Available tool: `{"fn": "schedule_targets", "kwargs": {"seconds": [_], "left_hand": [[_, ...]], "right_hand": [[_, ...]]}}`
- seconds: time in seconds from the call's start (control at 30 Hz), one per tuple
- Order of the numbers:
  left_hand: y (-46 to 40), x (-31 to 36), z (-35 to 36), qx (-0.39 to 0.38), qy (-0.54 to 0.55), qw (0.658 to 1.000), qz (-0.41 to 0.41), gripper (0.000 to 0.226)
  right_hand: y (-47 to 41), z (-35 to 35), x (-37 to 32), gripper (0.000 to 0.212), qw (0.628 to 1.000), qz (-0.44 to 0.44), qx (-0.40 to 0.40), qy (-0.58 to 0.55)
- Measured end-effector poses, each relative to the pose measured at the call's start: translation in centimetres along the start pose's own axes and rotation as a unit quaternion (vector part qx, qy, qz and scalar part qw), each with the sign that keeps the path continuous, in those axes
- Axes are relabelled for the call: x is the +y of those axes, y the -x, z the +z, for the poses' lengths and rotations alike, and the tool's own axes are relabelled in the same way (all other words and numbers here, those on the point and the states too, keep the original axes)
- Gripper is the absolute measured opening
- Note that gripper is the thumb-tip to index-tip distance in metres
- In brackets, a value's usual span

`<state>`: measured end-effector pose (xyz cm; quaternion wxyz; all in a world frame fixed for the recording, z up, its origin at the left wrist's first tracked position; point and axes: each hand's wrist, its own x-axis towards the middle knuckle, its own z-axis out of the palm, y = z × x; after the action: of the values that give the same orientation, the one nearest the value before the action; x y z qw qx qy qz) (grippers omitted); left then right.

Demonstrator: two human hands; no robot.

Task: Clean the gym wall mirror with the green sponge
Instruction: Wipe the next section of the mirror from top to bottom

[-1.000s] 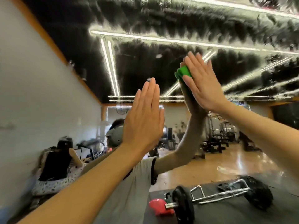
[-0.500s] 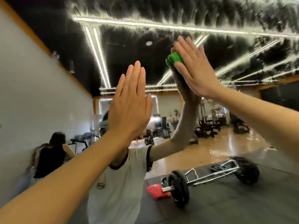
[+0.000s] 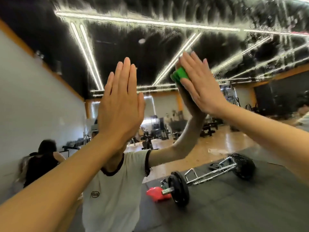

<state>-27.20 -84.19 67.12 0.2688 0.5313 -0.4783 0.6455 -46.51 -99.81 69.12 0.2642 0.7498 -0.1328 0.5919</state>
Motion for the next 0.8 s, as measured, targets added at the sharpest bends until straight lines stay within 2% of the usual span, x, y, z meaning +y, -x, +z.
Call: {"fn": "schedule_targets", "kwargs": {"seconds": [0.07,0.13,0.23,0.33,0.4,0.47,0.57,0.6,0.67,0.73,0.77,0.8], "left_hand": [[0.0,0.0,0.0,0.002,0.002,1.000,-0.002,0.064],[-0.1,-0.1,0.1,0.007,0.007,1.000,-0.002,0.064],[-0.1,-0.1,0.1,0.008,0.010,1.000,-0.002,0.063],[0.0,0.0,0.1,0.009,0.011,1.000,-0.001,0.063],[0.0,0.0,0.0,0.010,0.015,1.000,-0.002,0.063],[0.0,0.0,0.1,0.011,0.021,1.000,-0.003,0.063],[0.0,0.0,0.2,0.010,0.027,1.000,-0.006,0.064],[0.0,0.0,0.2,0.009,0.027,1.000,-0.006,0.064],[0.1,0.0,0.2,0.011,0.032,0.999,-0.005,0.063],[0.1,-0.1,0.1,0.014,0.049,0.999,-0.002,0.062],[0.2,0.0,0.1,0.015,0.058,0.998,0.001,0.062],[0.2,0.0,0.1,0.019,0.067,0.998,0.001,0.062]], "right_hand": [[-4.8,-0.8,2.1,0.062,0.998,0.060,0.020,0.006],[-6.1,-0.4,2.4,0.060,0.994,0.100,0.042,0.010],[0.5,1.1,0.0,0.058,0.993,0.102,0.051,0.004],[10.7,1.7,-1.7,0.057,0.998,0.055,0.010,-0.011],[12.0,1.2,-0.9,0.059,0.999,0.032,-0.012,-0.008],[7.9,1.0,-0.8,0.060,0.995,0.093,0.019,-0.016],[-1.4,1.6,-2.7,0.056,0.956,0.272,0.103,-0.023],[-3.3,2.1,-4.2,0.055,0.951,0.287,0.114,-0.011],[-4.5,2.8,-7.5,0.055,0.976,0.192,0.104,0.000],[-3.0,2.9,-8.3,0.057,0.998,0.030,0.061,0.012],[-2.2,2.5,-7.3,0.057,0.999,-0.017,0.042,0.017],[-1.5,2.2,-5.8,0.058,0.999,-0.021,0.036,0.015]]}}
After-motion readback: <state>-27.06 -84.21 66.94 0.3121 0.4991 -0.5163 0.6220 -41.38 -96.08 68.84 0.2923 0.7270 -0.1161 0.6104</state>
